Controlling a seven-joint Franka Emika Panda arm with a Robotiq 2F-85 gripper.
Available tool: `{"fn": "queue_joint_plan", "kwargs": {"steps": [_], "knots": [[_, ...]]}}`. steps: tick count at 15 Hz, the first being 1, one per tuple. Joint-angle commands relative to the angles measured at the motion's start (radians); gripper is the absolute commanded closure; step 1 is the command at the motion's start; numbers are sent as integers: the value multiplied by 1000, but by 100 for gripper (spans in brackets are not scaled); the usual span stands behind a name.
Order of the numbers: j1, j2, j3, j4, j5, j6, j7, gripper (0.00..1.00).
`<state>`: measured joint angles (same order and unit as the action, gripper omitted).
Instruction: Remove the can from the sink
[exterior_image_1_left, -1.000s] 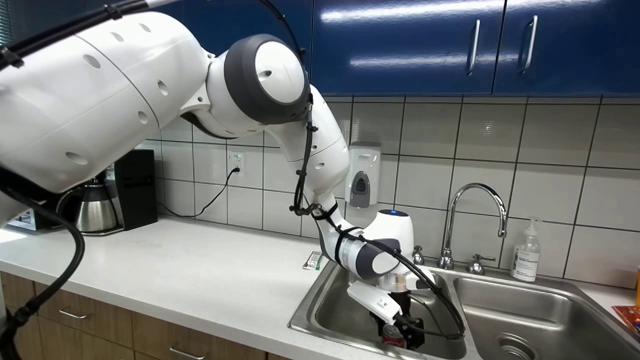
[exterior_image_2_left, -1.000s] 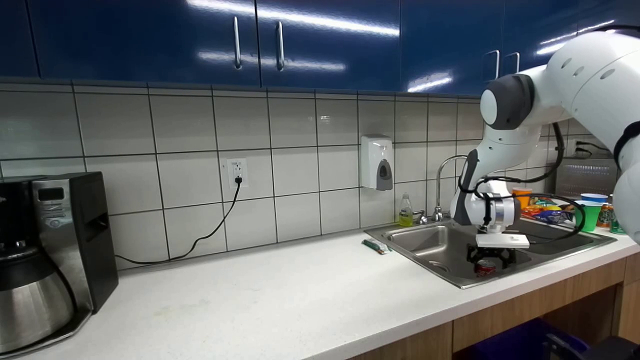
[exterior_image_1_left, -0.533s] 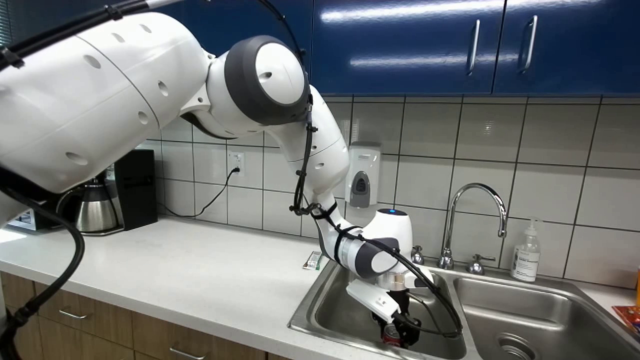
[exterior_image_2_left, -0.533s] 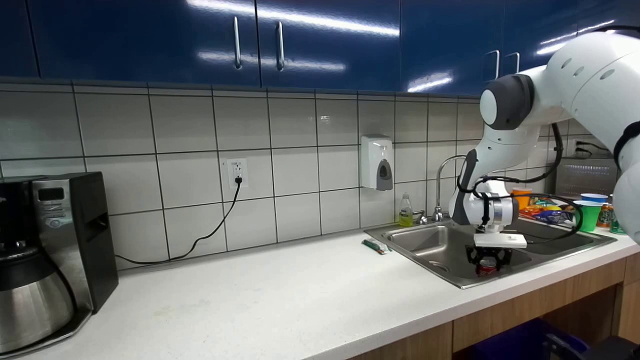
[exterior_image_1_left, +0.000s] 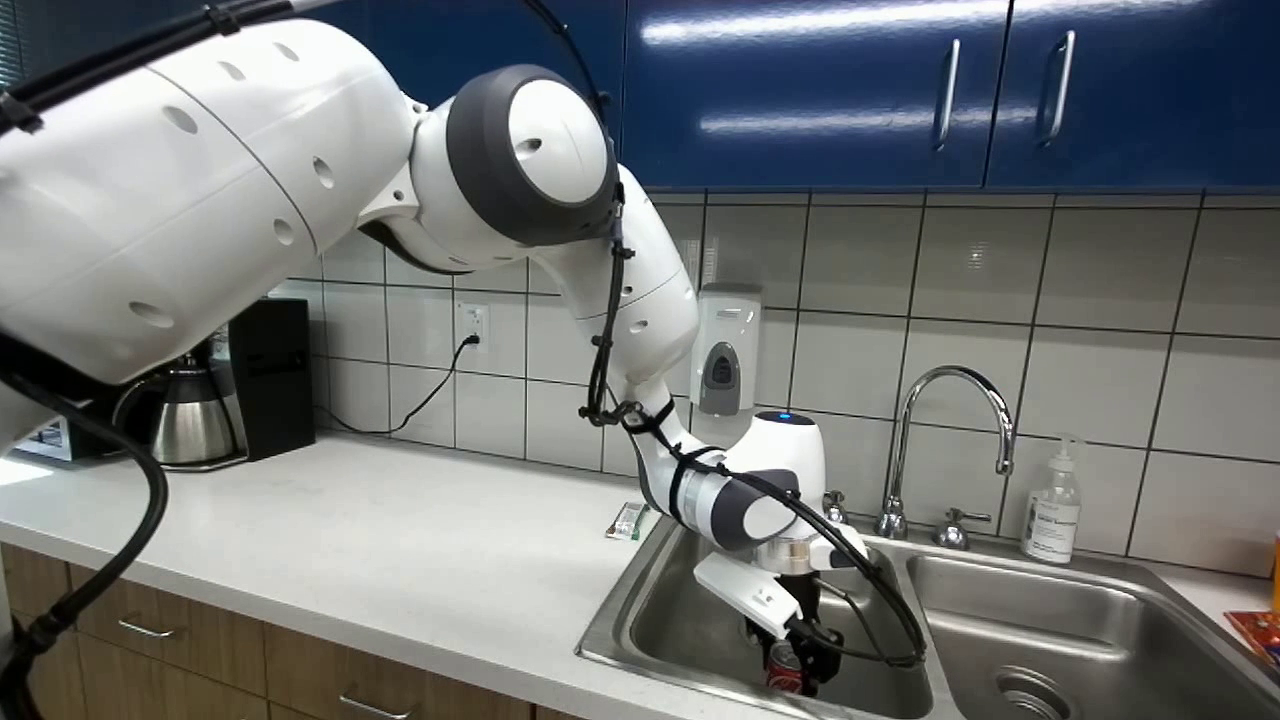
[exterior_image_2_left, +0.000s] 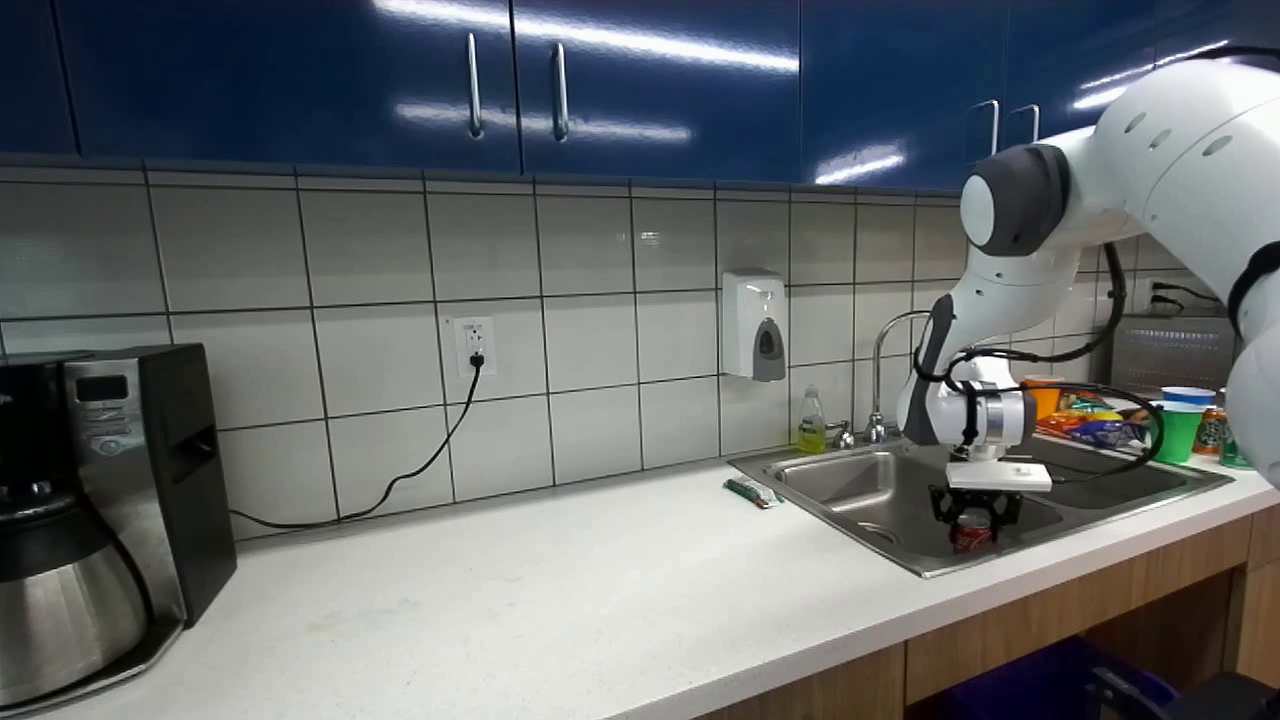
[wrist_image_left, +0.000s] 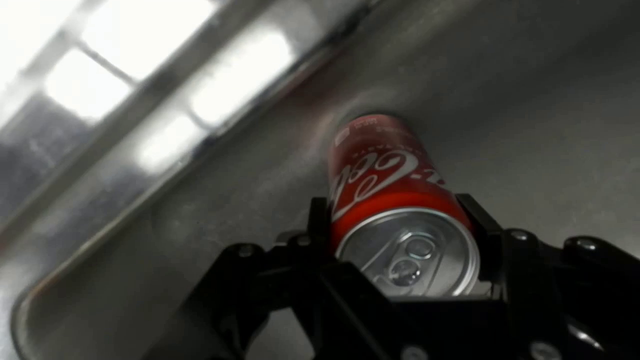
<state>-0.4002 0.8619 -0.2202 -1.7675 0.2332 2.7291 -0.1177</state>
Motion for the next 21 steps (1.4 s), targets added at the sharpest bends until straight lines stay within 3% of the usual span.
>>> {"fn": "queue_joint_plan", "kwargs": {"steps": [1,9,21], "knots": [[2,-91,7,-57,-37,-2,28,62],[22,-273,4,-163,-60,-8,20,62],[72,-566,13,-420,-129,-42,-23,62]]}}
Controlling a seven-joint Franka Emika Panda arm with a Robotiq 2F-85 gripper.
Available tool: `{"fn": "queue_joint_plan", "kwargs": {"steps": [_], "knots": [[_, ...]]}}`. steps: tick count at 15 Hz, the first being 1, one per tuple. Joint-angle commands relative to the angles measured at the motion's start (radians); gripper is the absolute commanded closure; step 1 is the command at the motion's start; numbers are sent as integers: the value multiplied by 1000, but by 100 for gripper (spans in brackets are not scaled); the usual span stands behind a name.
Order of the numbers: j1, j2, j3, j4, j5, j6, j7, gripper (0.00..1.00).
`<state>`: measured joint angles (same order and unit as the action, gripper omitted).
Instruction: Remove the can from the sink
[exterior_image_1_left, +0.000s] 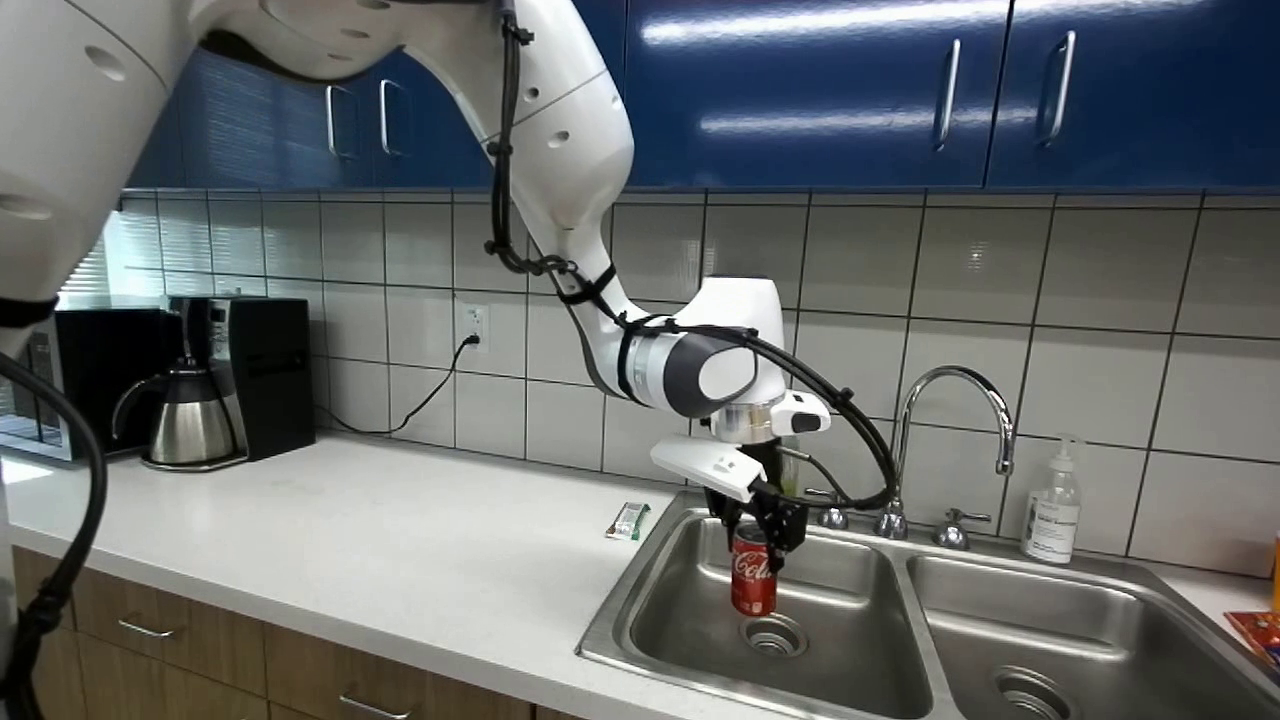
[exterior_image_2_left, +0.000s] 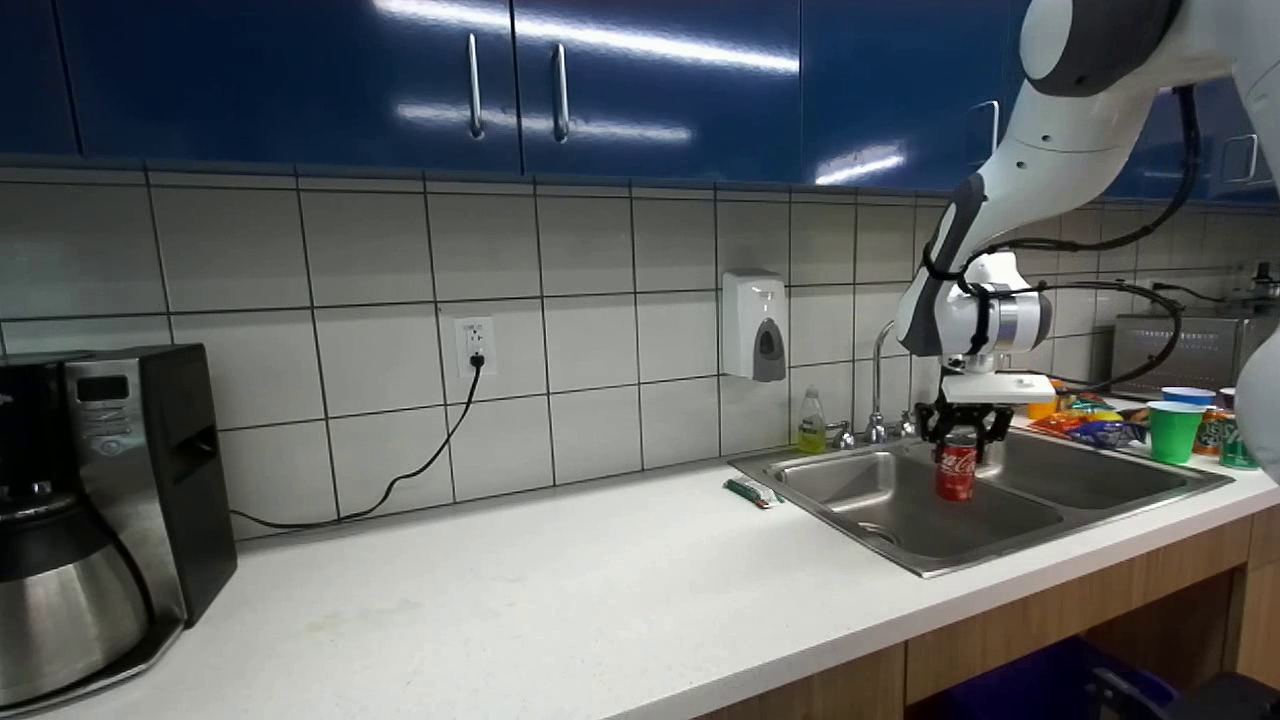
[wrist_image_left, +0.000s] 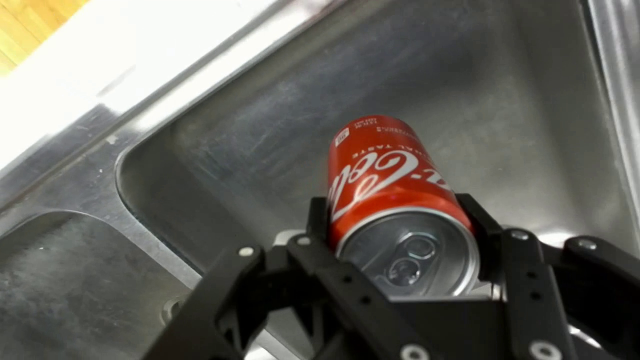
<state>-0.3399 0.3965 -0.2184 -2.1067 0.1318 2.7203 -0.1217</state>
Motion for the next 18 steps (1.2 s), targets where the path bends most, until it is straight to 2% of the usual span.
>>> {"fn": "queue_joint_plan", "kwargs": {"steps": [1,9,18], "knots": [[23,-117,13,-101,-36,-36,-20,62],[125,-217,50,-241,-92,-32,-13,62],[227,-256,104,-342,-134,-22,1,62]]}}
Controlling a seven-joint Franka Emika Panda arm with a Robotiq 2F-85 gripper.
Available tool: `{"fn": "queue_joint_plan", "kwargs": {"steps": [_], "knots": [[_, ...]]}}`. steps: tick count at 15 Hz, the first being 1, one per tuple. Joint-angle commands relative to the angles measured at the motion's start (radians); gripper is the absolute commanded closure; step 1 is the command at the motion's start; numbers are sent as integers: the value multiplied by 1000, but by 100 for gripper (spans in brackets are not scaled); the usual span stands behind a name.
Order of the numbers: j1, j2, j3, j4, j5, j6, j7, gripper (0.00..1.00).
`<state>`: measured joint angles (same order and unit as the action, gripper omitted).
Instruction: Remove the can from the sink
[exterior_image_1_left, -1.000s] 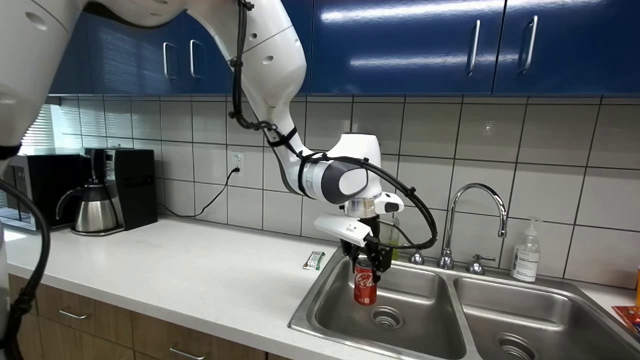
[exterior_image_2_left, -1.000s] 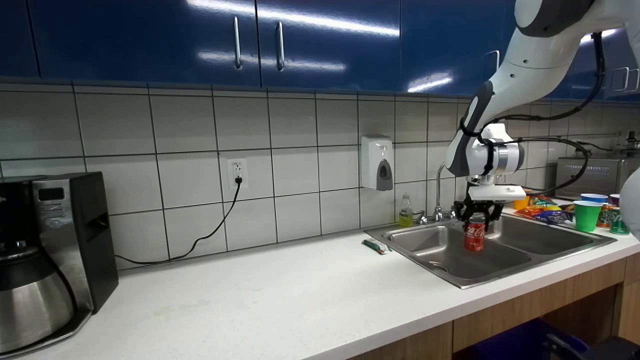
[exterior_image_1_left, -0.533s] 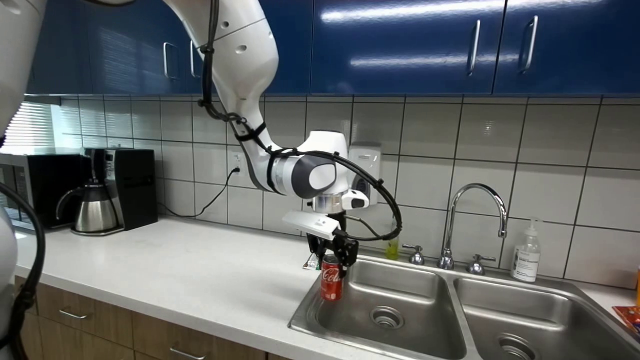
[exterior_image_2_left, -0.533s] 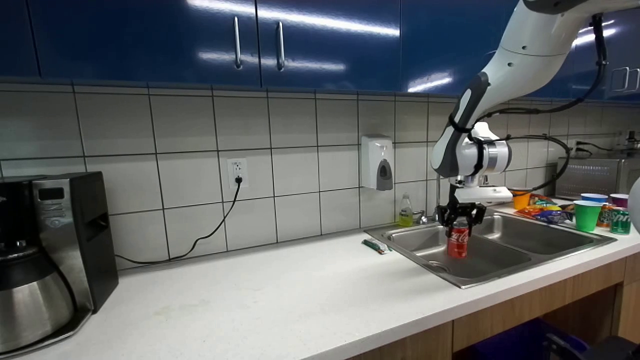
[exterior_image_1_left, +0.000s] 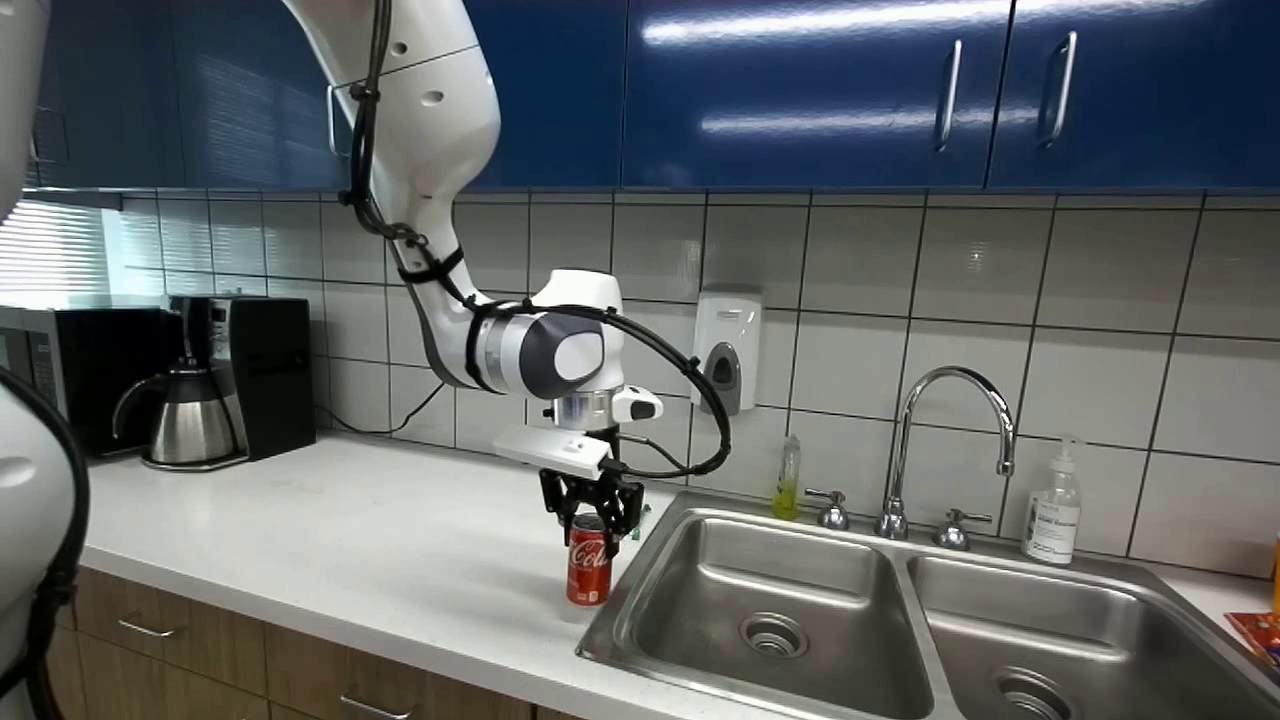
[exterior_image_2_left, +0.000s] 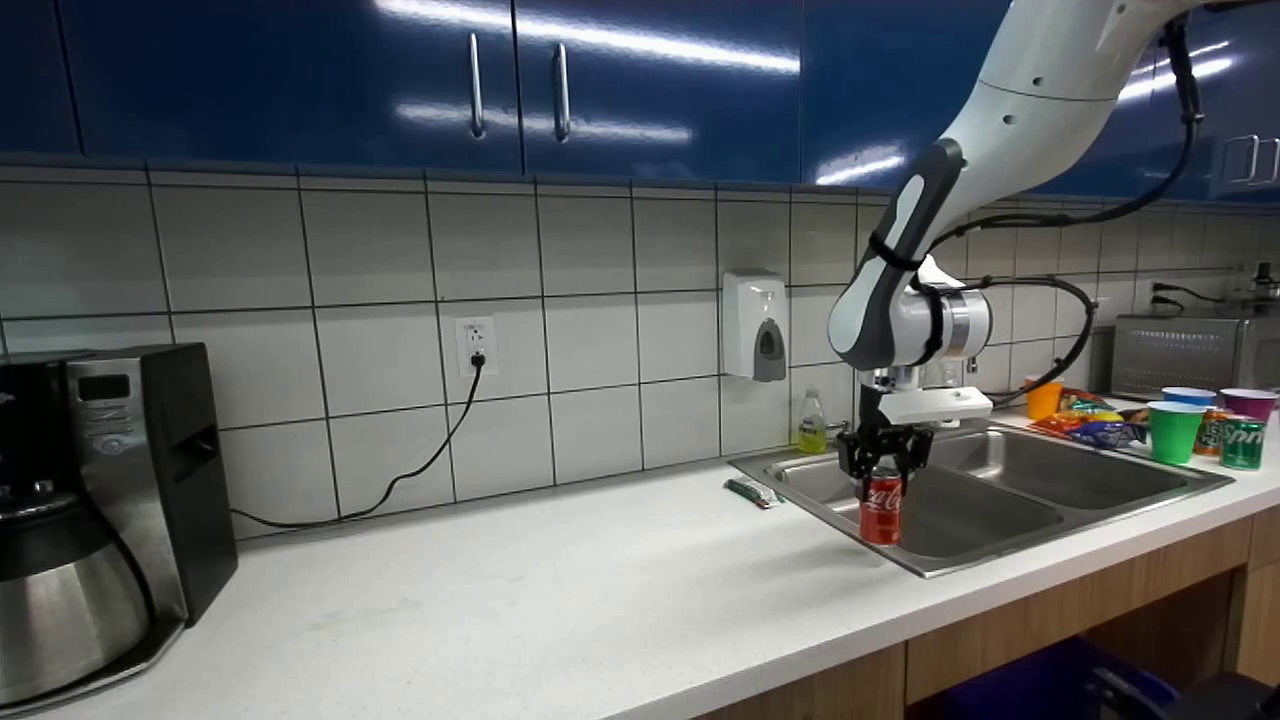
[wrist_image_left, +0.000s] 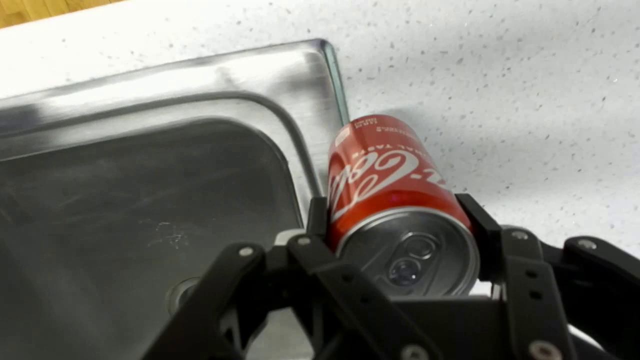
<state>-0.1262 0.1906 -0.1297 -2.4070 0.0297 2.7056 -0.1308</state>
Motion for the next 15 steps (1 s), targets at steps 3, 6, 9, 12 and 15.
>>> {"fn": "queue_joint_plan", "kwargs": {"steps": [3,6,9,12,15], "knots": [[33,-46,27,-56,-36,-4,14,62],[45,-40,31,-62,-42,-3,19,62],[49,-34,33,-63,-45,-2,20,62],[50,-27,31,-64,-53,5,26,62],[51,-22,29,-66,-64,8,32,62]]}}
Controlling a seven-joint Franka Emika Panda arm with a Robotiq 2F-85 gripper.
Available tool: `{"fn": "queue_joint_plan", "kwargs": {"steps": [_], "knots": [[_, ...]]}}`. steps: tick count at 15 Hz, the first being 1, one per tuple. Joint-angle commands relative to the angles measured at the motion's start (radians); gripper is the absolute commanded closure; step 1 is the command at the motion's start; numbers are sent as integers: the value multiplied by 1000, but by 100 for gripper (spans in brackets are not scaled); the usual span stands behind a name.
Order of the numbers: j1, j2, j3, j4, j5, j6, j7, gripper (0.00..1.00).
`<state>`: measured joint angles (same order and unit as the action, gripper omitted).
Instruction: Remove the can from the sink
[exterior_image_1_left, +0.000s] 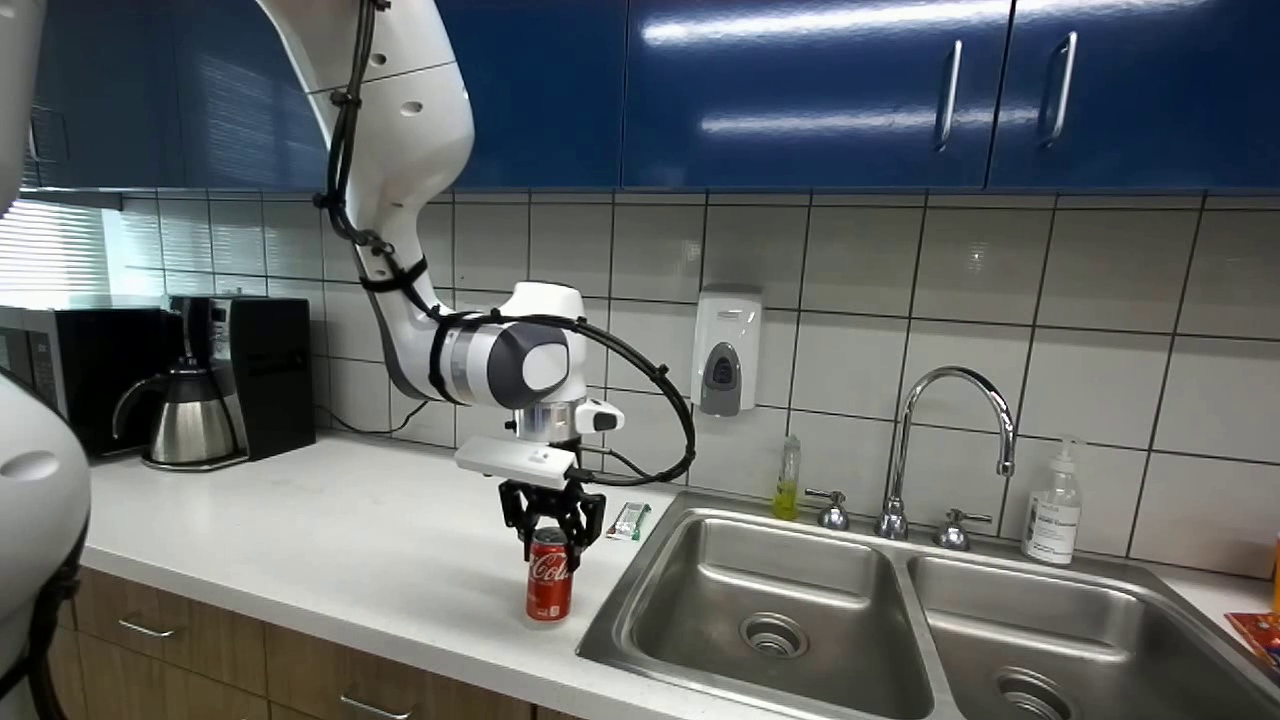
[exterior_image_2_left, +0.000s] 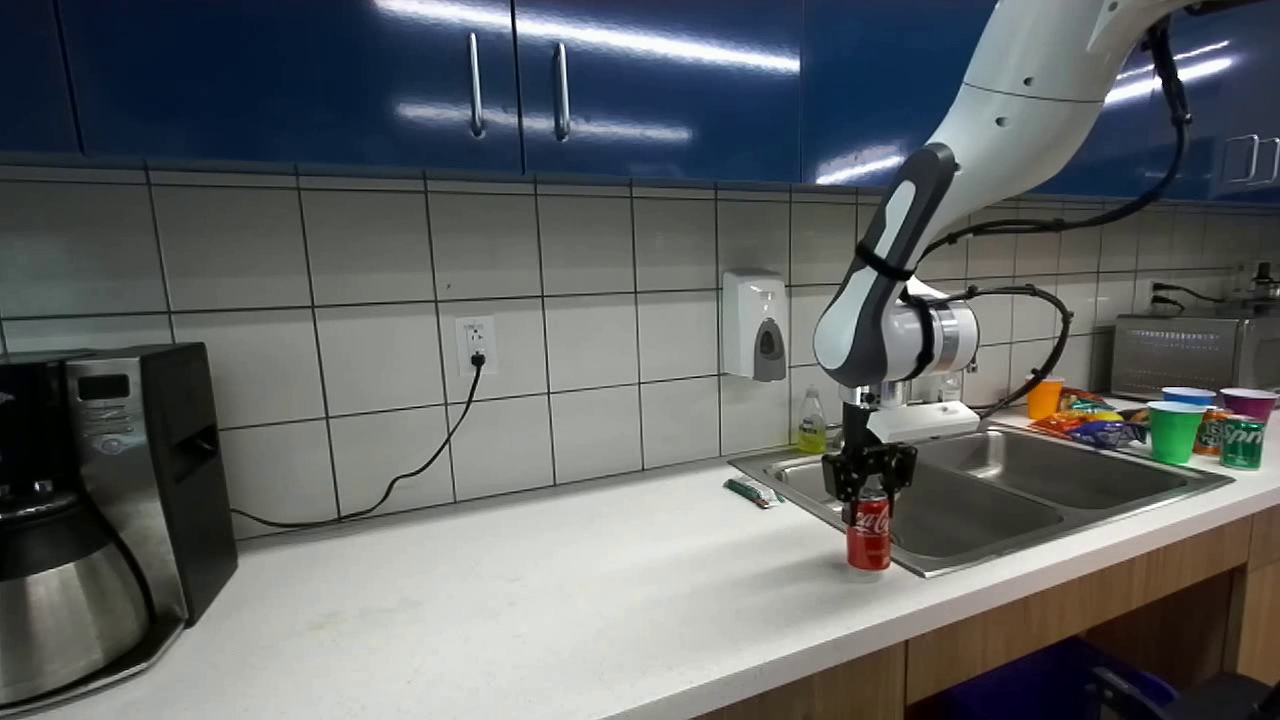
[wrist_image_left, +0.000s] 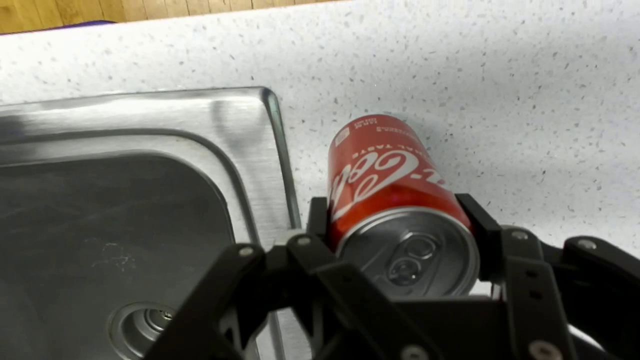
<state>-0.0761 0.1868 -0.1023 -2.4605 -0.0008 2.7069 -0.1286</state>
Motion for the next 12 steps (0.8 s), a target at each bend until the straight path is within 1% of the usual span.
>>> {"fn": "queue_joint_plan", "kwargs": {"steps": [1,12], "knots": [[1,-17,1,-13,-35,7,31,62],[6,6,-6,-17,-73,26,52,62]]}}
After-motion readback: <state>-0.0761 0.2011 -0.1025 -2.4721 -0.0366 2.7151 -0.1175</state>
